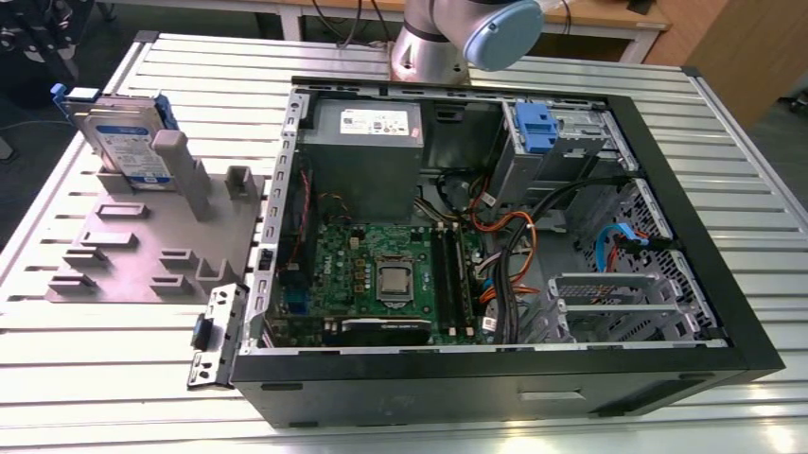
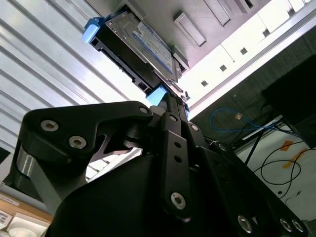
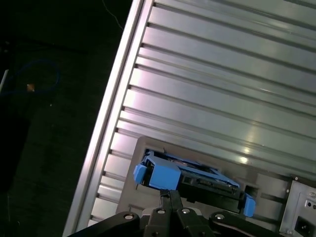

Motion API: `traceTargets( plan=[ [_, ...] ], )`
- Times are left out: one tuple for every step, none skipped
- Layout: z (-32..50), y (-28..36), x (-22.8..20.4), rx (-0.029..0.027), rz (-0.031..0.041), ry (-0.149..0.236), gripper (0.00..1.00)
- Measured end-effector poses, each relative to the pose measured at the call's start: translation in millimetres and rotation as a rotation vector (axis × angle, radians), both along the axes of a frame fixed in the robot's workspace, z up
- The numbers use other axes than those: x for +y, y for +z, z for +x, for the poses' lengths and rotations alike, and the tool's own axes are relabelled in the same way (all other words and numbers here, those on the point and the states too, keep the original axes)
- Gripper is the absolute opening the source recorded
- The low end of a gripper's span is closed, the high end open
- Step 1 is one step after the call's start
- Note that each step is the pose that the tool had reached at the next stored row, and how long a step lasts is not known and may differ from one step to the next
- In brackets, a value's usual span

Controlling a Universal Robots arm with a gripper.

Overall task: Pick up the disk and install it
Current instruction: 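Pick up the disk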

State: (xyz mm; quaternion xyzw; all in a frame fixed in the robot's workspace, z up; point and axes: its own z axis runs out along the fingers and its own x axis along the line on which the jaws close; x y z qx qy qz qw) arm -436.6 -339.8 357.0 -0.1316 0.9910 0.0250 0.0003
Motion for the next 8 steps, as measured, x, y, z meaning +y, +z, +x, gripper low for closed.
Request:
traceTargets(
  plan=[
    [0.0,0.0,0.0,0.0000,0.0000,0.005,0.11],
    [0.0,0.0,0.0,0.0000,0.0000,0.010,0.11],
    [0.0,0.0,0.0,-0.0001,0.0000,0.016,0.11],
    [0.0,0.0,0.0,0.0000,0.0000,0.021,0.11],
    [0.0,0.0,0.0,-0.0001,0.0001,0.025,0.11],
    [0.0,0.0,0.0,0.0000,0.0000,0.030,0.11],
    [0.0,0.0,0.0,-0.0001,0.0001,0.034,0.11],
    [0.0,0.0,0.0,-0.0001,0.0001,0.039,0.11]
  ],
)
